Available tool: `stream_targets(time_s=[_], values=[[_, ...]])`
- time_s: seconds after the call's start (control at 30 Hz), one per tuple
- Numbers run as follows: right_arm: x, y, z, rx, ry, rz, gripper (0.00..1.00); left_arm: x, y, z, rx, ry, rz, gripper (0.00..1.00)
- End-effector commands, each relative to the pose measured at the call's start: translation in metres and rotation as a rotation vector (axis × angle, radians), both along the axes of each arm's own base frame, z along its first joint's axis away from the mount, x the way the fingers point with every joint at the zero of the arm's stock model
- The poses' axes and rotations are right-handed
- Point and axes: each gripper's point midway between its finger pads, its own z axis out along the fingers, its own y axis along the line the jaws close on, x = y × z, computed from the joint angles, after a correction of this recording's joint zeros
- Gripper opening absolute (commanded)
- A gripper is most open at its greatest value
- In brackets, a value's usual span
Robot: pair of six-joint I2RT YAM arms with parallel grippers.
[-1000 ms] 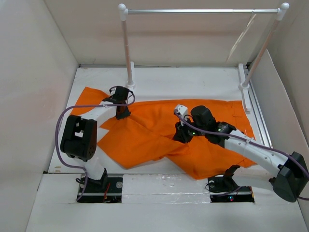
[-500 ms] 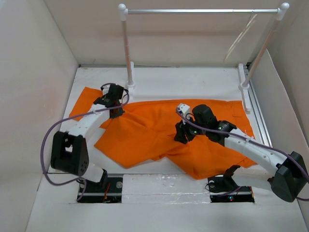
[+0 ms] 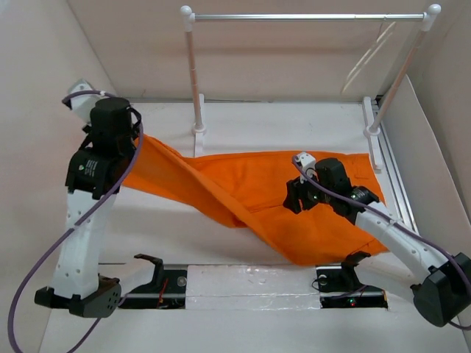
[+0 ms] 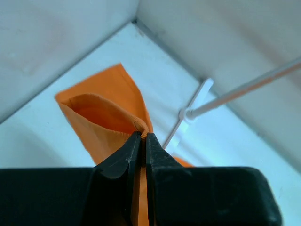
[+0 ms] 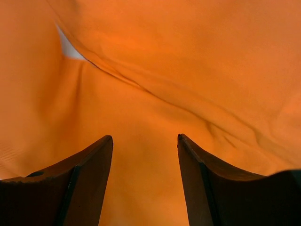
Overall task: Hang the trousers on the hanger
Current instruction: Fold the trousers
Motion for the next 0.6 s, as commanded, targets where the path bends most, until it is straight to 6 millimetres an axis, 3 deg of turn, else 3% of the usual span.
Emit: stream_targets(time_s=[0.0,0.13,0.17,0.27,0.33,0.4,0.47,0.57], values=[[-0.004,-0.005,0.0,0.014,0.01,-0.018,0.63,-0.031,0.034,0.028,0.039,-0.037,0.168,0.0],[-0.003,-0.011,0.002,0.013,0.0,-0.022,0.64,-0.056,0.048,0.036,0.022,-0.09,0.237,0.0],[-0.005,-0.011,0.001,0.01,-0.003,-0.014,0.64,-0.071,0.054,0.046,0.004,-0.149,0.253,0.0],[-0.007,-0.013,-0.002,0.012,-0.004,-0.006,0.64,-0.089,0.064,0.03,-0.016,-0.177,0.306,0.0],[-0.006,-0.016,-0.007,0.016,0.014,-0.008,0.64,-0.126,0.076,-0.009,-0.071,-0.164,0.383,0.0],[-0.007,-0.014,-0.006,0.024,0.016,0.001,0.64,-0.133,0.078,-0.014,-0.121,-0.196,0.409,0.0],[-0.009,-0.011,-0.01,0.031,0.037,0.018,0.64,-0.157,0.084,-0.02,-0.162,-0.241,0.426,0.0],[-0.008,-0.003,-0.013,0.04,0.041,0.074,0.62,-0.186,0.094,-0.011,-0.207,-0.334,0.436,0.0]])
